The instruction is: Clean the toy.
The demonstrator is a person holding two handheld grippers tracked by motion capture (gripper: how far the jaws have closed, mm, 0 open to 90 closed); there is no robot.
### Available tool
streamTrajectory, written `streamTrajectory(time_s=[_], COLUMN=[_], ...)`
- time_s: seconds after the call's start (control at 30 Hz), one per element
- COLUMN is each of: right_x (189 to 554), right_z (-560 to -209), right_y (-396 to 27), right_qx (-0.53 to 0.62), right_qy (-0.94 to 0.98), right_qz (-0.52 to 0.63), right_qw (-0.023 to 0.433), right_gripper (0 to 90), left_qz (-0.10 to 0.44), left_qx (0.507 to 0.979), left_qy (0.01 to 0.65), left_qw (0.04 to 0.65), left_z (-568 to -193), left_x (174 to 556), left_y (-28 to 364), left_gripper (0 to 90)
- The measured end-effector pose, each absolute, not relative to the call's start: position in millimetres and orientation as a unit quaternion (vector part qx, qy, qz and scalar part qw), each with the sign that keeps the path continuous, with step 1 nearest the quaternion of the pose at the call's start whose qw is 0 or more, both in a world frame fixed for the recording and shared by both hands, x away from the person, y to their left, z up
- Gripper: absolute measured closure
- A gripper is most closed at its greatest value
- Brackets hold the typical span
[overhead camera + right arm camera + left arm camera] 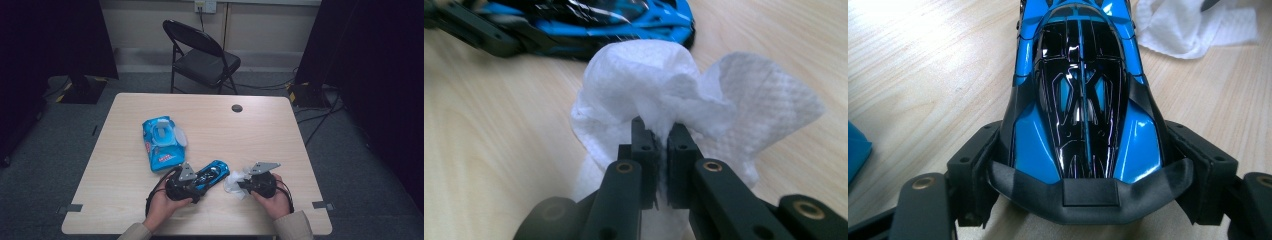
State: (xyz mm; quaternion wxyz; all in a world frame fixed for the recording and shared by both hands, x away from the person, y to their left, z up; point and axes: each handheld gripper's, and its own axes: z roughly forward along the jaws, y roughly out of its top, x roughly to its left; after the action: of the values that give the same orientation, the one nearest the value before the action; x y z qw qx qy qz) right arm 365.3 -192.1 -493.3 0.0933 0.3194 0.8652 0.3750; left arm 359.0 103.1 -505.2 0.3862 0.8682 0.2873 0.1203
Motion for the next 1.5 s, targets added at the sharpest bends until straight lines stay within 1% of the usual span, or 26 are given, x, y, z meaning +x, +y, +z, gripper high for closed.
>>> streamTrajectory(time_s=[0.2, 0.27, 0.33, 0.57, 0.77, 0.83, 1.0, 1.13, 1.2, 1.5], right_x=[357.7, 353.8, 350.5, 348.4, 354.0, 354.1, 361.6, 361.5, 363.0, 371.1], right_z=[-466.5, -457.3, -453.1, -465.1, -469.9, -471.0, -476.9, -477.8, -476.7, -475.1], right_y=[-183.5, -176.0, -164.6, -113.9, -87.2, -81.3, -79.5, -79.2, -82.5, -98.7], right_qx=[0.302, 0.29, 0.279, 0.252, 0.24, 0.236, 0.253, 0.253, 0.259, 0.277], right_qy=[0.855, 0.853, 0.852, 0.87, 0.878, 0.88, 0.87, 0.87, 0.871, 0.867], right_qz=[0.412, 0.424, 0.435, 0.419, 0.411, 0.407, 0.42, 0.419, 0.411, 0.405], right_qw=[0.094, 0.095, 0.086, 0.066, 0.056, 0.063, 0.041, 0.054, 0.068, 0.081], right_gripper=[86.6, 86.6, 86.6, 86.6, 86.6, 86.5, 86.6, 86.6, 86.6, 86.7], left_qz=[0.12, 0.12, 0.12, 0.121, 0.121, 0.121, 0.123, 0.122, 0.122, 0.121], left_qx=[0.867, 0.867, 0.867, 0.867, 0.866, 0.867, 0.867, 0.867, 0.867, 0.868], left_qy=[0.284, 0.284, 0.284, 0.284, 0.285, 0.284, 0.284, 0.285, 0.284, 0.285], left_qw=[0.39, 0.39, 0.391, 0.391, 0.392, 0.392, 0.391, 0.391, 0.39, 0.389], left_z=[-505.9, -505.9, -506.0, -506.0, -506.1, -506.1, -506.0, -506.0, -506.0, -505.9], left_x=[359.5, 359.5, 359.5, 359.6, 359.3, 359.3, 359.0, 359.2, 359.3, 359.6], left_y=[103.6, 103.6, 103.6, 103.6, 103.5, 103.7, 103.7, 103.4, 103.4, 103.2], left_gripper=[24.3, 24.3, 24.3, 24.3, 24.3, 24.3, 24.3, 24.3, 24.3, 24.3])
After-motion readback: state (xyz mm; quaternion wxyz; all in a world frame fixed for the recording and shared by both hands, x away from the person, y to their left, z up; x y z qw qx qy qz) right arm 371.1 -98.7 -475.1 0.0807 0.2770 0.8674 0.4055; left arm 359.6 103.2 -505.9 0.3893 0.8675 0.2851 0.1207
